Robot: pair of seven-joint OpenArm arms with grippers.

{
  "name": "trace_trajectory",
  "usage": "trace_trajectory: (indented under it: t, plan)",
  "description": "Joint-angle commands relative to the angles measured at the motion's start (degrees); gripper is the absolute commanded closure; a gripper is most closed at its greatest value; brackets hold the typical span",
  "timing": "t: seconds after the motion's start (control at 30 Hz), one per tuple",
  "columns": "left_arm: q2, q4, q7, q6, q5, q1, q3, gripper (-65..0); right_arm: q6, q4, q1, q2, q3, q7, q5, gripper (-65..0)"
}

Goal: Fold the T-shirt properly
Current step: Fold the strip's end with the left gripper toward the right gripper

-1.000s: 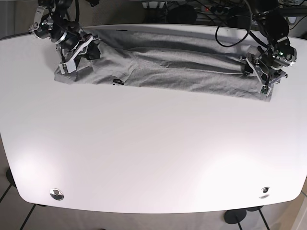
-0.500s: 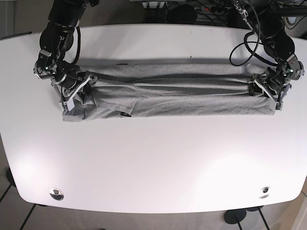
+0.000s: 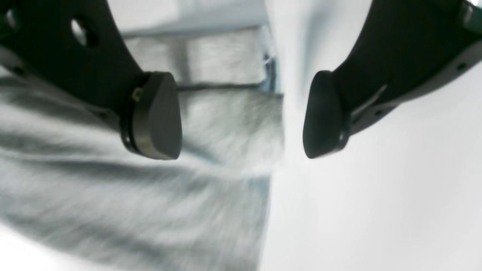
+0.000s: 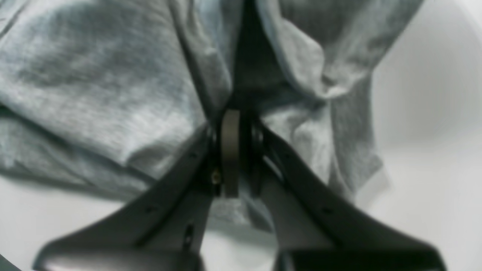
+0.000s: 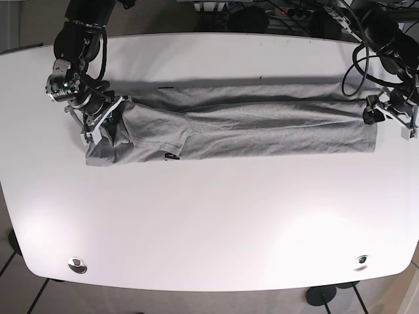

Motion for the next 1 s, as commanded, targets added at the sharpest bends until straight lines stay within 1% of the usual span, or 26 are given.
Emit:
trace_trajectory:
  t: [0.03, 0.1, 0.2, 0.27, 0.3, 0.33, 0.37, 0.4, 0.43, 0.47, 0.5, 0.53, 0.6, 0.63, 0.67, 0.73, 0.77, 0.8, 0.9, 1.0]
  plan:
    - [-2.14, -2.73, -1.43, -0.08, -0.82, -0.56, -0.34, -46.8, 0.19, 1.20, 0.37, 0.54, 0.17, 0.74, 0.57, -3.6]
    - [-1.97, -3.26, -2.39, -0.08, -0.74, -0.56, -0.25, -46.7, 0.19, 1.20, 0.29, 0.54, 0.26, 0.74, 0.57, -3.6]
    - [-1.18, -3.35, -1.60, -0.08, -0.65, -0.29, 0.45, -46.5, 0.19, 1.20, 0.37, 0.54, 0.26, 0.74, 0.57, -3.6]
    - [-0.03, -3.35, 0.24, -0.08, -0.65, -0.29, 4.67, -46.3, 0.19, 1.20, 0.64, 0.54, 0.26, 0.74, 0.57, -3.6]
    - [0.14, -3.35, 0.51, -0.08, -0.65, -0.29, 6.34, -44.7, 0.19, 1.20, 0.72, 0.54, 0.26, 0.83, 0.57, -3.6]
    - [0.23, -3.35, 0.51, -0.08, -0.65, -0.29, 7.40, -40.7, 0.19, 1.20, 0.72, 0.54, 0.26, 0.83, 0.57, -3.6]
    - [0.23, -3.35, 0.33, -0.08, -0.65, -0.38, 7.84, -34.0, 0.19, 1.20, 0.72, 0.54, 0.26, 0.83, 0.57, -3.6]
    - [0.32, -3.35, 0.24, -0.08, -0.65, -0.47, 7.66, -24.7, 0.19, 1.20, 0.72, 0.54, 0.26, 0.83, 0.57, -3.6]
    - [0.32, -3.17, 0.24, -0.08, -0.65, -0.56, 7.31, -14.0, 0.19, 1.20, 0.72, 0.54, 0.26, 0.83, 0.57, -3.6]
    - [0.32, -2.82, 0.07, -0.08, -0.74, -0.56, 7.22, -5.4, 0.19, 1.20, 0.72, 0.54, 0.26, 0.83, 0.57, -3.6]
    - [0.32, -1.59, -0.28, -0.08, -0.74, -0.56, 7.22, -1.5, 0.19, 1.20, 0.72, 0.54, 0.26, 0.83, 0.57, -3.6]
    - [0.41, 1.22, -0.63, -0.08, -0.74, -0.56, 7.04, -1.9, 0.19, 1.20, 0.72, 0.54, 0.26, 0.83, 0.57, -3.6]
    - [3.40, 14.58, -0.99, -0.08, -0.21, 0.23, 7.31, -2.2, 0.19, 1.20, 0.64, 0.54, 0.35, 0.92, 0.57, -3.6]
    - [4.19, 19.33, -0.99, -0.08, -0.21, 1.46, 8.01, -2.2, 0.19, 1.20, 0.64, 0.54, 0.35, 0.92, 0.57, -3.6]
    - [4.80, 25.66, -0.99, -0.08, -0.21, 2.87, 11.44, -2.2, 0.19, 1.20, 0.64, 0.54, 0.35, 0.92, 0.57, -3.6]
    - [5.24, 32.52, -0.99, -0.08, -0.38, 4.89, 18.65, -2.2, 0.19, 1.20, 0.72, 0.54, 0.35, 0.92, 0.57, -3.6]
    - [7.09, 36.83, -1.16, -0.08, -0.21, 6.56, 23.22, -2.2, 0.19, 1.20, 0.72, 0.45, 0.35, 0.92, 0.57, -3.6]
    - [8.58, 38.67, -1.16, -0.08, -0.21, 7.18, 25.51, -2.2, 0.19, 1.20, 0.72, 0.45, 0.35, 0.92, 0.57, -3.6]
    - [13.33, 38.94, -1.16, -0.08, -0.12, 7.62, 32.63, -2.2, 0.19, 1.20, 0.81, 0.45, 0.35, 0.92, 0.57, -3.6]
    - [16.05, 37.97, -1.34, -0.08, -0.21, 7.53, 39.57, -2.4, 0.19, 1.20, 0.81, 0.45, 0.35, 0.92, 0.57, -3.6]
